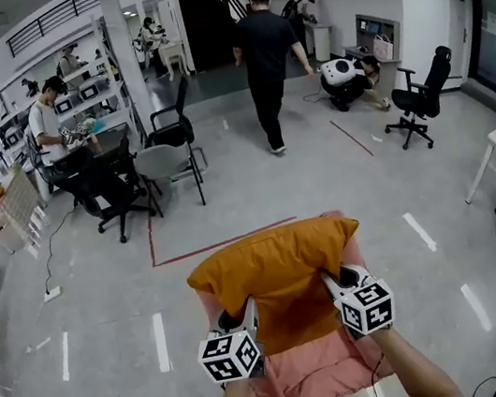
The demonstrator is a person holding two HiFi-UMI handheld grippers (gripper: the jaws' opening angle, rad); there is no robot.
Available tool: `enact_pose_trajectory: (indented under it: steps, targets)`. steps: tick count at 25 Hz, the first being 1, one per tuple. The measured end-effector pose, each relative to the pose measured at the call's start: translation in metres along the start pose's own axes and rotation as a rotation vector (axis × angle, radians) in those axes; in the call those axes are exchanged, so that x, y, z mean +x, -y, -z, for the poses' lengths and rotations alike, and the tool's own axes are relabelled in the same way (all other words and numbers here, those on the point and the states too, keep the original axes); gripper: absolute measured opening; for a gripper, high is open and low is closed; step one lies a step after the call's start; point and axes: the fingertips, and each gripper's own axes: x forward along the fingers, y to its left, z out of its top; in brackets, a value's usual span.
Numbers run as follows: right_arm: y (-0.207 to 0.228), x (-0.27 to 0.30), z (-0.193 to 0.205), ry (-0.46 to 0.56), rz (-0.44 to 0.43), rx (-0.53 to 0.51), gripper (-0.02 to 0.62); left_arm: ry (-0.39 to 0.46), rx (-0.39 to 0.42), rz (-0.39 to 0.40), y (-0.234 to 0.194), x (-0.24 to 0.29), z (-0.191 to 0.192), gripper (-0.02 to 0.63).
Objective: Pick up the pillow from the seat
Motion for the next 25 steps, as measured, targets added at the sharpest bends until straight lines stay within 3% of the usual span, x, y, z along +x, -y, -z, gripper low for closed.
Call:
enact_pose_trajectory:
  steps: [11, 25]
  targets:
    - [-0.027, -0.025, -0.01, 0.053, 0.036, -0.014, 0.077, 0.027, 0.021, 0.037, 0.0, -0.029, -0.013, 0.137]
    - [-0.022, -0.052, -0.017, 0.087, 0.044, -0.009, 0.078, 0.069, 0.042, 0.041, 0.023, -0.038, -0.023, 0.14]
